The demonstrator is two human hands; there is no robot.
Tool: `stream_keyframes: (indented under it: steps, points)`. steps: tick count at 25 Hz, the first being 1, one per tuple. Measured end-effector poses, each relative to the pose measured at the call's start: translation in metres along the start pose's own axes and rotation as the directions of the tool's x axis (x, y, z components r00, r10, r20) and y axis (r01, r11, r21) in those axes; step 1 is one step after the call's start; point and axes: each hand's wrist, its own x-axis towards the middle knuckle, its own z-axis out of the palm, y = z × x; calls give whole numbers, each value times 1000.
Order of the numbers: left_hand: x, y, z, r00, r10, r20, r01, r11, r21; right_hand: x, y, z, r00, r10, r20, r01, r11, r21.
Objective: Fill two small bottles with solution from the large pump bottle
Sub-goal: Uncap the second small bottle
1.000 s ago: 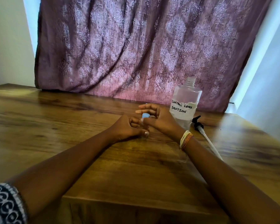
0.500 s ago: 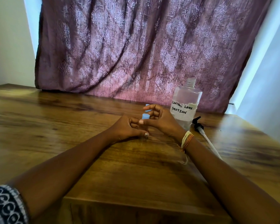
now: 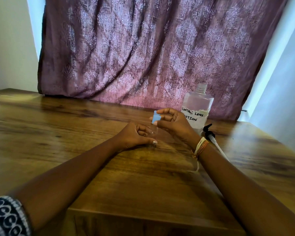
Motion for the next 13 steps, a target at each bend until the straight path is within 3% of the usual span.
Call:
stream_keyframes:
  steps: [2, 5, 7, 9, 11, 13]
  points:
    - [0, 0, 0, 1000, -8, 5, 8, 1000, 16, 1, -5, -4, 999, 34, -40, -32, 998, 46]
    - [1, 0, 1, 1000, -11, -23, 12, 1000, 16, 1, -6, -17, 997, 82, -5, -81, 966, -247]
    - [1, 1, 2, 999, 1, -43, 0, 1000, 22, 2, -4, -27, 983, 136, 126, -38, 815, -578]
    - [1, 1, 2, 997, 7, -76, -5, 1000, 25, 3, 0, -30, 937, 260, 232, 27, 609, -793]
    - [2, 2, 3, 995, 17, -100, -13, 999, 41, 3, 1, -27, 898, 358, 256, 51, 494, -868]
    - [1, 3, 4, 994, 19, -108, -14, 999, 42, 3, -1, -24, 899, 374, 229, 36, 459, -888]
